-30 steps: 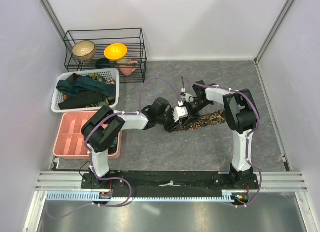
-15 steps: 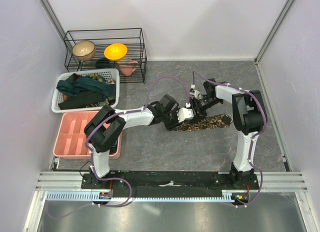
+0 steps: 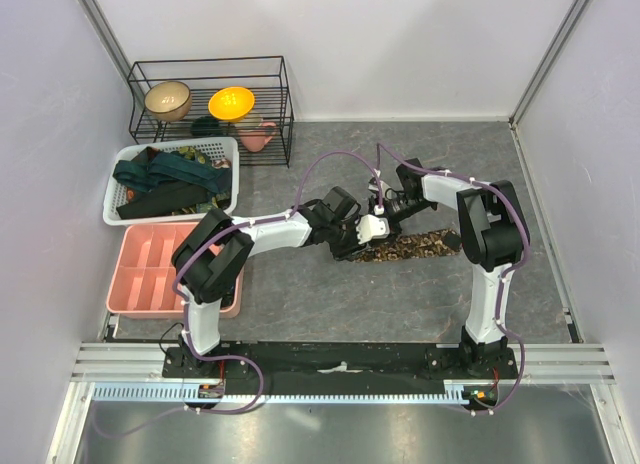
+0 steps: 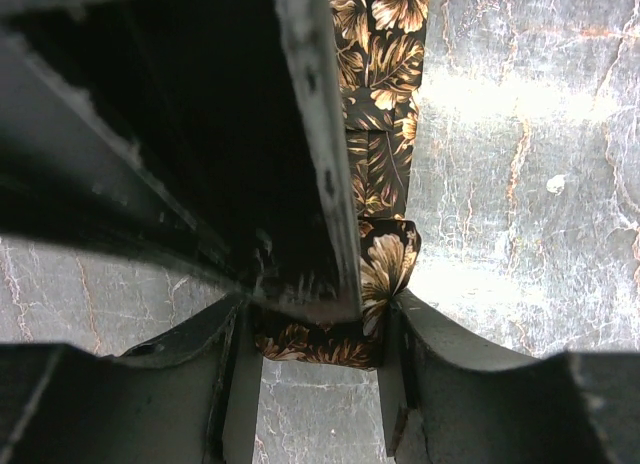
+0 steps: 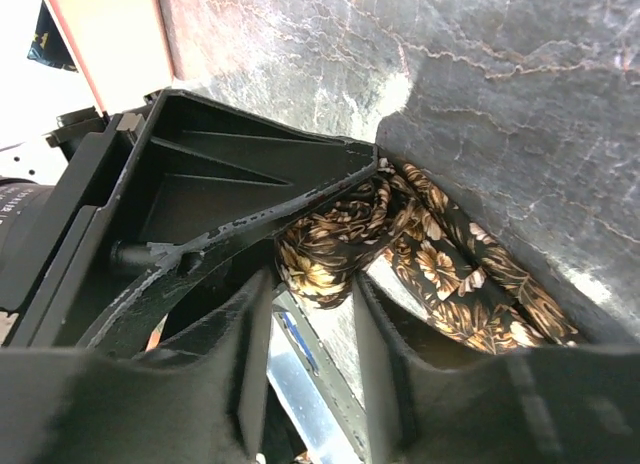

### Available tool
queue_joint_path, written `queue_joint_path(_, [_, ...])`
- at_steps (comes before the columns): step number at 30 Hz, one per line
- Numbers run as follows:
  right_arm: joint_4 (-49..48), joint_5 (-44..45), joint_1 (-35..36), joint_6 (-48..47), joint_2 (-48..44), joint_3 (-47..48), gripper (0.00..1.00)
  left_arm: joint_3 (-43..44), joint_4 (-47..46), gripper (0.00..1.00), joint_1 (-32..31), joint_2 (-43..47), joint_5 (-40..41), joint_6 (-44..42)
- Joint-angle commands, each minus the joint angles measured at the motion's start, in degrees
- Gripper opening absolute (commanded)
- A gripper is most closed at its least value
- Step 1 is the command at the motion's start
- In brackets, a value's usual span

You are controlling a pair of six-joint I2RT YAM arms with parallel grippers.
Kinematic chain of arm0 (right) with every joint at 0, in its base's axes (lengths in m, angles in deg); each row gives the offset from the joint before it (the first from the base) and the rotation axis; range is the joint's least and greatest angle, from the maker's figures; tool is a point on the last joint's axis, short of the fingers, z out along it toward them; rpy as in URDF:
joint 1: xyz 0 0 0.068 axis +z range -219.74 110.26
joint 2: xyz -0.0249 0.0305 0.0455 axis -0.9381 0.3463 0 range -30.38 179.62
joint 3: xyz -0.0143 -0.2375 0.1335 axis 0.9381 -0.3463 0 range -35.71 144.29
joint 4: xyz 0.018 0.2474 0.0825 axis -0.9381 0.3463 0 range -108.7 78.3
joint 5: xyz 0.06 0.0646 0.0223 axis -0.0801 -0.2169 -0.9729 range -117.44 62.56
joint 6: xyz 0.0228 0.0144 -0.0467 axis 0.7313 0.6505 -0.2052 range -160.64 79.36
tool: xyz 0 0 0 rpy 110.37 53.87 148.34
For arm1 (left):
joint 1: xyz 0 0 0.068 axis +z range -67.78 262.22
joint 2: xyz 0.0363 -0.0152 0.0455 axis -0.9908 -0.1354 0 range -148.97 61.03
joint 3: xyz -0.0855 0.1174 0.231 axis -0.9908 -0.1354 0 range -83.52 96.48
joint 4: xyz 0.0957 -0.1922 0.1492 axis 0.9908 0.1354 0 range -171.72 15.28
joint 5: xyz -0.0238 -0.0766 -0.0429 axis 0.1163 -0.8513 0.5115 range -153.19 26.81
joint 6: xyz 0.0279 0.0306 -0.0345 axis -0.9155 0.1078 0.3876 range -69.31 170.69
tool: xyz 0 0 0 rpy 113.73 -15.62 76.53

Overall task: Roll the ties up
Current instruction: Roll the tie at the center of the board.

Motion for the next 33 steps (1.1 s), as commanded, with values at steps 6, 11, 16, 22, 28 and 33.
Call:
queue_joint_path(6, [0.4, 5.0, 0.3, -3.2, 2.0, -0.2, 0.0, 1.3, 3.8, 0.3, -0.2, -2.4, -0.2, -0.8])
queue_joint_path(11, [1.2, 11.7, -0.5, -4.3, 2.7, -1.0, 0.0, 1.1, 1.8, 0.61, 0.2, -1.0, -4.8, 1.4])
queue_joint_path(16, [0.6, 18.5, -1.4, -4.3, 2.4, -1.5, 0.0, -0.1, -3.9, 0.75, 1.1, 0.2, -8.5, 5.5])
queue_joint_path(22, [-0.5, 20.9, -1.3, -4.3, 2.7, -1.6, 0.0, -0.9, -11.2, 0.75, 1.8, -0.6, -12.0, 8.2])
queue_joint_path(28, [-1.2, 21.0, -1.2, -4.3, 2.6, -2.4, 0.0, 0.7, -15.1, 0.74, 1.8, -3.6, -14.3, 10.9])
queue_joint_path(33, [-1.9, 20.6, -1.3, -4.3, 2.7, -1.8, 0.0, 1.5, -12.9, 0.61, 1.5, -5.1, -13.6, 8.7])
